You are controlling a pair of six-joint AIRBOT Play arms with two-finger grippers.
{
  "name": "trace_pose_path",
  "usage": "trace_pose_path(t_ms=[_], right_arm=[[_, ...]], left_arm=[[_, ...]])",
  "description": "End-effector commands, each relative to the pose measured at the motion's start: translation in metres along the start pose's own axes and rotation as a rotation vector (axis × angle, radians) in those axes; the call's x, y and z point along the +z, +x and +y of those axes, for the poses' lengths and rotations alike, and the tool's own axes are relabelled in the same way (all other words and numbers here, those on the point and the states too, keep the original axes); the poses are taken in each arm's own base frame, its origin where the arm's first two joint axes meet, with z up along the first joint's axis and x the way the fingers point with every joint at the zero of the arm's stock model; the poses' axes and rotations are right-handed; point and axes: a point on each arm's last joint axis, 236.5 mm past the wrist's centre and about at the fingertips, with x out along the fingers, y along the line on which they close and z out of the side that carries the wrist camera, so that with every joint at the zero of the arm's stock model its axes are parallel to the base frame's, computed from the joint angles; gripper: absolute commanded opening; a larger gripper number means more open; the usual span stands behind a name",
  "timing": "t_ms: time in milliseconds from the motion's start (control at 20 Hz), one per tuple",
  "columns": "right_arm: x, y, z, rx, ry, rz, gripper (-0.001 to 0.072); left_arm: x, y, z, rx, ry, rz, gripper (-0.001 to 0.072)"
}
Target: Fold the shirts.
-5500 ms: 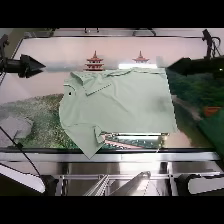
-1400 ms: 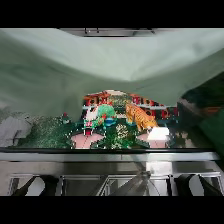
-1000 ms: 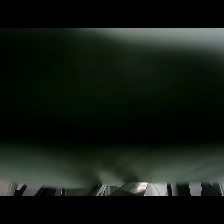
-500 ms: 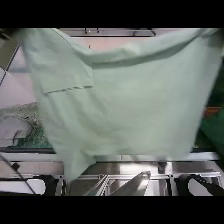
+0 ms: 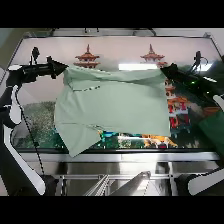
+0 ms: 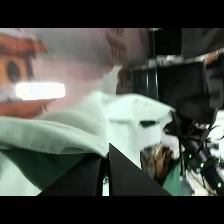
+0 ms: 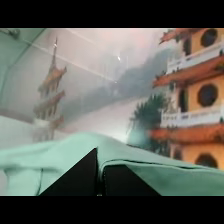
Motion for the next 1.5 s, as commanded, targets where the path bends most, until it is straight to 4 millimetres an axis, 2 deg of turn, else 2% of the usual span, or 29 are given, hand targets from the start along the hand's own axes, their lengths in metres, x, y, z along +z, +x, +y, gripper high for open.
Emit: trace_pose_path(t_ms=[0,100,200,250,350,500,600,750,850,1000,1050,1100,1150,1200,1250,1350,1450], right_arm=[[0.023,0.013,0.002,0.075,0.034,-0.059,0.0022],[0.035,0.004,0.024,0.162,0.032,-0.052,0.0022],[0.036,-0.009,0.035,0.225,0.036,-0.02,0.0022],[0.027,-0.014,0.032,0.224,0.045,0.028,0.0022],[-0.001,-0.019,0.015,0.165,0.049,0.157,0.0022],[-0.049,-0.025,-0.018,0.021,0.032,0.35,0.0022],[-0.07,-0.03,-0.031,-0.034,0.019,0.429,0.0022],[-0.086,-0.04,-0.048,-0.107,0.021,0.503,0.0022],[-0.096,-0.047,-0.058,-0.154,0.017,0.555,0.0022],[-0.102,-0.053,-0.068,-0.196,0.012,0.587,0.0024],[-0.102,-0.053,-0.067,-0.196,0.012,0.587,0.0036],[-0.101,-0.053,-0.066,-0.196,0.017,0.586,0.0145],[-0.097,-0.055,-0.063,-0.195,0.011,0.579,0.0278],[-0.09,-0.059,-0.059,-0.195,-0.001,0.566,0.0297],[-0.081,-0.065,-0.054,-0.202,-0.013,0.551,0.0297],[-0.059,-0.084,-0.036,-0.212,-0.047,0.524,0.0297],[-0.054,-0.113,-0.028,-0.266,-0.075,0.56,0.0296]], left_arm=[[0.04,-0.022,-0.002,-0.045,0.035,-0.131,0.002],[0.036,-0.03,-0.025,-0.083,0.05,-0.108,0.0022],[0.026,-0.042,-0.027,-0.068,0.053,-0.096,0.0021],[0.021,-0.049,-0.019,-0.039,0.044,-0.09,0.0021],[-0.003,-0.057,0.0,0.03,0.028,0.001,0.002],[-0.045,-0.057,0.022,0.128,0.017,0.179,0.0018],[-0.07,-0.057,0.039,0.213,0.007,0.288,0.0018],[-0.097,-0.066,0.063,0.34,-0.017,0.408,0.0011],[-0.104,-0.074,0.076,0.41,-0.04,0.44,0.0011],[-0.106,-0.077,0.081,0.434,-0.041,0.453,0.0017],[-0.109,-0.077,0.08,0.433,-0.041,0.466,0.0023],[-0.113,-0.078,0.077,0.427,-0.052,0.482,0.0036],[-0.117,-0.08,0.072,0.422,-0.07,0.504,0.0304],[-0.118,-0.083,0.065,0.42,-0.089,0.518,0.0525],[-0.116,-0.088,0.058,0.421,-0.103,0.525,0.0714],[-0.104,-0.101,0.042,0.437,-0.114,0.478,0.0714],[-0.106,-0.118,0.026,0.445,-0.125,0.456,0.0702]])
